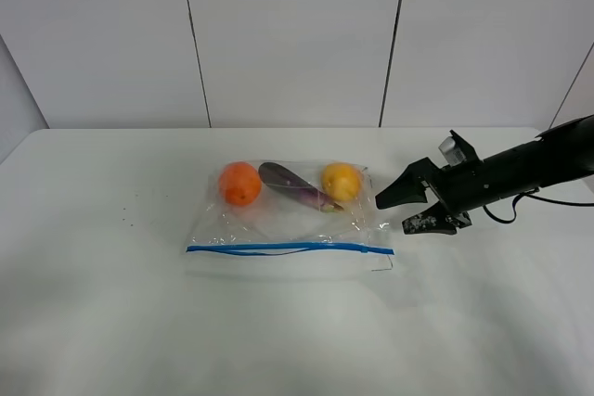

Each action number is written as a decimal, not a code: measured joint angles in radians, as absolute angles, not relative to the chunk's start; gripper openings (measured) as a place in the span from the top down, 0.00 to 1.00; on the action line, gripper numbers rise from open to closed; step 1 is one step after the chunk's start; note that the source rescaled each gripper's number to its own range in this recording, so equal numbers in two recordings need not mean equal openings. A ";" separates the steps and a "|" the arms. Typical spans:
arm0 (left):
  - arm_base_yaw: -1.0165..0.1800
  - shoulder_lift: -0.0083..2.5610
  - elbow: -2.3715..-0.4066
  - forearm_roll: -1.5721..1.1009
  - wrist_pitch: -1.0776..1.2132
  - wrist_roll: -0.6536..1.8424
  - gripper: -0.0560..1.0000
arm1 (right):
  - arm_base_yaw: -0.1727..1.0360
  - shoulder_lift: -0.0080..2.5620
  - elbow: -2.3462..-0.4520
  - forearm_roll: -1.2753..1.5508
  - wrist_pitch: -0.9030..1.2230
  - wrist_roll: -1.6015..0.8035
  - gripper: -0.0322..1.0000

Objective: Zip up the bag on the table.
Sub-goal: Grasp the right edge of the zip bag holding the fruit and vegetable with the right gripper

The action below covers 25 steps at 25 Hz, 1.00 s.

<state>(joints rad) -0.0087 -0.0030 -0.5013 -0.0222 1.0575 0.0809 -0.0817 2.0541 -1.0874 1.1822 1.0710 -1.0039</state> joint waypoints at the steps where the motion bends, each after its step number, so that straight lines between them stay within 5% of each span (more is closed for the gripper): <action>1: -0.009 -0.003 -0.501 -0.022 1.057 0.081 0.00 | -0.081 2.073 -1.097 1.190 1.079 -1.010 0.09; 20: -0.009 -0.003 -0.501 -0.022 1.057 0.081 0.00 | -0.030 2.201 -1.107 1.247 1.108 -1.130 0.09; 25: -0.009 -0.003 -0.501 -0.022 1.057 0.081 0.00 | -0.028 2.208 -1.107 1.260 1.108 -1.143 0.22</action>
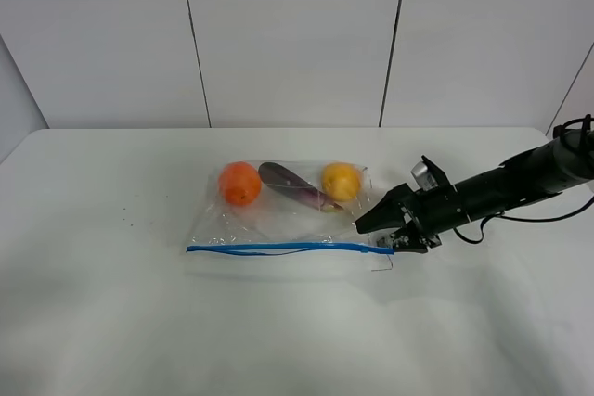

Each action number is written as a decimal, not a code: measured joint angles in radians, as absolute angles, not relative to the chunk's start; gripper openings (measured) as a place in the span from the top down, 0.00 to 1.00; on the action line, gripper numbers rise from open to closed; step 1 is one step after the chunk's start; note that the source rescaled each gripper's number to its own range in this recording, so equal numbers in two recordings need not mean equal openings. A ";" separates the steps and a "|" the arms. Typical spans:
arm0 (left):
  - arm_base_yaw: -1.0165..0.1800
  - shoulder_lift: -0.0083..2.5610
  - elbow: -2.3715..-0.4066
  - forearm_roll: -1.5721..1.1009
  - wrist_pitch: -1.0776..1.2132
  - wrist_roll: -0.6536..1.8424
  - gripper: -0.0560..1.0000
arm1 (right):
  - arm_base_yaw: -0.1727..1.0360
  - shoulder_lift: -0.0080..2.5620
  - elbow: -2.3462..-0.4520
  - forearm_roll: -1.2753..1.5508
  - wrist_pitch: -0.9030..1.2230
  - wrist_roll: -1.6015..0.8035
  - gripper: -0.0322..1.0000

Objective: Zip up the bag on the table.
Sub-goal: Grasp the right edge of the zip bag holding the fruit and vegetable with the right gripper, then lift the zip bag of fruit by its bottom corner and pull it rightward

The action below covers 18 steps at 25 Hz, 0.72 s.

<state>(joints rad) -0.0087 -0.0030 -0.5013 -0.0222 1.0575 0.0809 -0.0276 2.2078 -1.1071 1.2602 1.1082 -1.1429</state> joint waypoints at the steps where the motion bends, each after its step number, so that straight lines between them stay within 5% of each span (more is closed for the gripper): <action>1: -0.009 -0.003 -0.501 -0.022 1.057 0.081 0.00 | -0.026 2.208 -1.107 1.261 1.108 -1.143 0.25; 3: -0.009 -0.003 -0.501 -0.022 1.057 0.081 0.00 | -0.026 2.208 -1.107 1.262 1.111 -1.143 0.37; 8: -0.009 -0.003 -0.501 -0.022 1.057 0.081 0.00 | -0.026 2.208 -1.107 1.263 1.141 -1.143 0.96; 18: -0.009 -0.003 -0.501 -0.022 1.057 0.081 0.00 | -0.026 2.208 -1.107 1.309 1.204 -0.911 0.97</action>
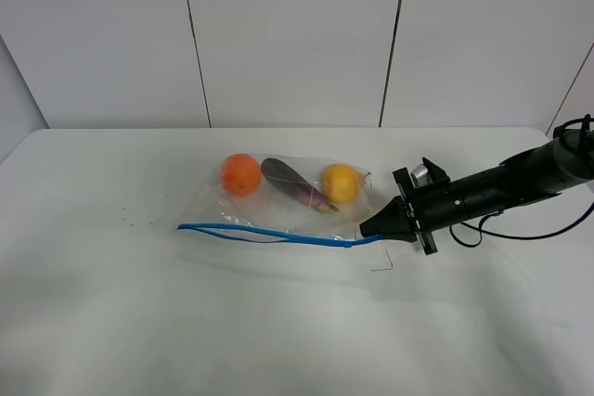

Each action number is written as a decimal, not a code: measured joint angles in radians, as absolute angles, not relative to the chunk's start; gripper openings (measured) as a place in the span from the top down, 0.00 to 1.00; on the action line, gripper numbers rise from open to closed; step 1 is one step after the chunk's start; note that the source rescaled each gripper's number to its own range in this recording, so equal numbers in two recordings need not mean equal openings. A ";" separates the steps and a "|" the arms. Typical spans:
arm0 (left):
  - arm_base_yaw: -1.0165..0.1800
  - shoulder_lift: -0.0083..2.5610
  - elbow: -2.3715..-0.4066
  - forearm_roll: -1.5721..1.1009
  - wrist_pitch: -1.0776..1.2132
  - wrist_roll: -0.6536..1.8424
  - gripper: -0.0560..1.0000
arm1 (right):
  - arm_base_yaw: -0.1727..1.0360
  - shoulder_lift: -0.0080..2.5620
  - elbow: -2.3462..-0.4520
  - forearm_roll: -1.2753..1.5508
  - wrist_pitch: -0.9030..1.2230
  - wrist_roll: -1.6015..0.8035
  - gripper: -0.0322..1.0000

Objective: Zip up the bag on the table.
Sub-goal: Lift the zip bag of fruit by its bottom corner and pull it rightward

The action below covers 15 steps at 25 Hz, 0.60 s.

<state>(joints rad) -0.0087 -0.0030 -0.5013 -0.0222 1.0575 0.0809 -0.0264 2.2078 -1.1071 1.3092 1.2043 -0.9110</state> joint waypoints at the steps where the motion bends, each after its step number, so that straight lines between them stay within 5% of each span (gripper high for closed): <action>1: -0.009 -0.003 -0.501 -0.022 1.057 0.081 0.00 | -0.026 2.208 -1.107 1.320 1.206 -0.887 0.97; 15: -0.009 -0.003 -0.501 -0.022 1.057 0.081 0.00 | -0.026 2.132 -1.107 1.420 1.204 -0.683 0.97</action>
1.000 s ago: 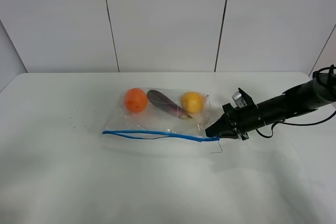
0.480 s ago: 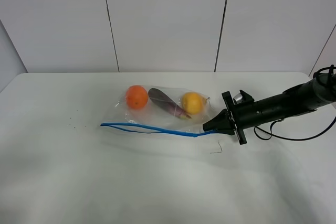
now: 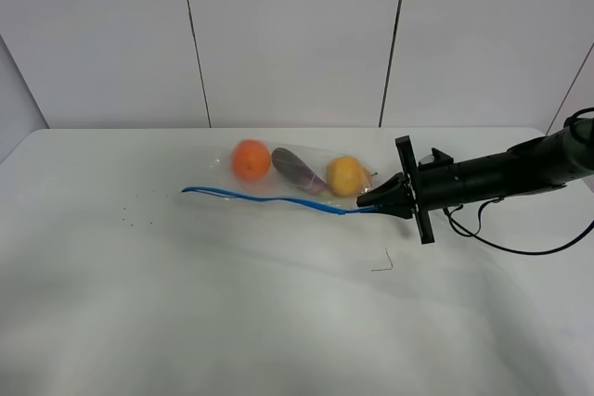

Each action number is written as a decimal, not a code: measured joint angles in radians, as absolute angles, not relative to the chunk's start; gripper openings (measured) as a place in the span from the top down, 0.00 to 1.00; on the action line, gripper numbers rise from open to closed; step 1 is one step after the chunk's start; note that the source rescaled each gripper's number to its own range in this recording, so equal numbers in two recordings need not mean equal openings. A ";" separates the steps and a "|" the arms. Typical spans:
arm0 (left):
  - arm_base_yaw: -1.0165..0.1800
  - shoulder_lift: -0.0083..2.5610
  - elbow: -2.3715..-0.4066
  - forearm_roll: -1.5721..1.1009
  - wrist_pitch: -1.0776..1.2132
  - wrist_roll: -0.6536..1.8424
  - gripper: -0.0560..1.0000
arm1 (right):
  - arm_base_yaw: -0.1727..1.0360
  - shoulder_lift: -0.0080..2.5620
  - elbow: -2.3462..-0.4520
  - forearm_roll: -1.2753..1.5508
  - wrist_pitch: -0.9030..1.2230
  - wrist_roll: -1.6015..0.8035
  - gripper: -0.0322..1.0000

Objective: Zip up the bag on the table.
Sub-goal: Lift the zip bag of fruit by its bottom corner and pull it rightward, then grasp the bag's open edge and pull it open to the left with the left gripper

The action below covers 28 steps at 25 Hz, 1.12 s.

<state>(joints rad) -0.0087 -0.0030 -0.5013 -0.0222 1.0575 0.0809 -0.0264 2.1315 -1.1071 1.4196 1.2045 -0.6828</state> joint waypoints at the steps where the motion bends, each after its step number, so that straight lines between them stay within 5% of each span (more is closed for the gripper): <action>1: -0.009 -0.003 -0.501 -0.022 1.057 0.081 0.00 | -0.026 2.115 -1.106 1.420 1.204 -0.682 0.97; 28: -0.009 -0.003 -0.501 -0.022 1.057 0.081 0.00 | 0.035 2.034 -1.106 1.462 1.204 -0.643 0.97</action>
<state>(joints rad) -0.0087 -0.0030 -0.5013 -0.0222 1.0575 0.0809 0.0350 2.0339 -1.1062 1.4618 1.2045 -0.6428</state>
